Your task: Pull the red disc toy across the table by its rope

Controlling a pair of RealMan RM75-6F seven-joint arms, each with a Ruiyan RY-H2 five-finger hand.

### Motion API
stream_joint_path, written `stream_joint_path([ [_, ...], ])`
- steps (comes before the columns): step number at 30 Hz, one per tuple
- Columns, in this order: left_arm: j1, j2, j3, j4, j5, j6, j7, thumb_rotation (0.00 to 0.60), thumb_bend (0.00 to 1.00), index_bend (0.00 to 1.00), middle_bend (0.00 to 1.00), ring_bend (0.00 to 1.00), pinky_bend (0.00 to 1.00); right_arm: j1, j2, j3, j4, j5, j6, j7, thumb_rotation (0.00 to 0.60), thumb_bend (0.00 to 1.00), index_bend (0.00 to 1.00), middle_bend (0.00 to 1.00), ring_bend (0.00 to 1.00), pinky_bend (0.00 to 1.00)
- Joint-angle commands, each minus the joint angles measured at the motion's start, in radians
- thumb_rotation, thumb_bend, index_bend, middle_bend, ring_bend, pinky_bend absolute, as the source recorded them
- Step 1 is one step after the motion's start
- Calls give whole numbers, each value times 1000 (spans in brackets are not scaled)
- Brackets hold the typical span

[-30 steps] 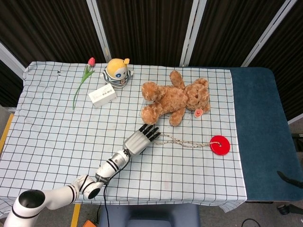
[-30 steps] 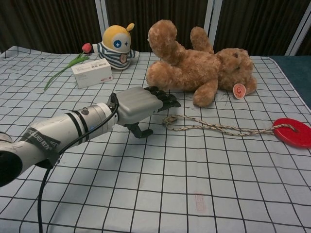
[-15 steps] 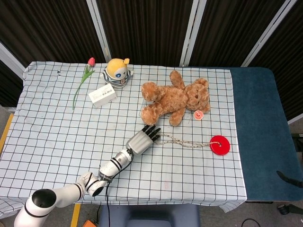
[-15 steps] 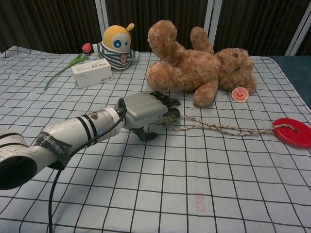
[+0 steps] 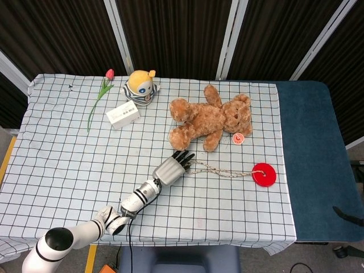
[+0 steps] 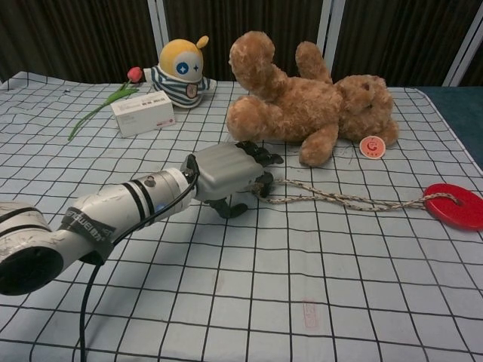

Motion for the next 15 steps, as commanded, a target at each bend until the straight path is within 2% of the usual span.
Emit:
stream_joint_path([
  [1,2,3,3,0,-3,1,0,600,465,541,38,0,82,1,-2,0,2,0,-2,0,600,29,0,0,0,0],
  [15,25,22,28,-3,-7,32,10,600,532,734,89,0,94,5,-1,1,-10,-2,-6,-18,600,29,0,0,0,0],
])
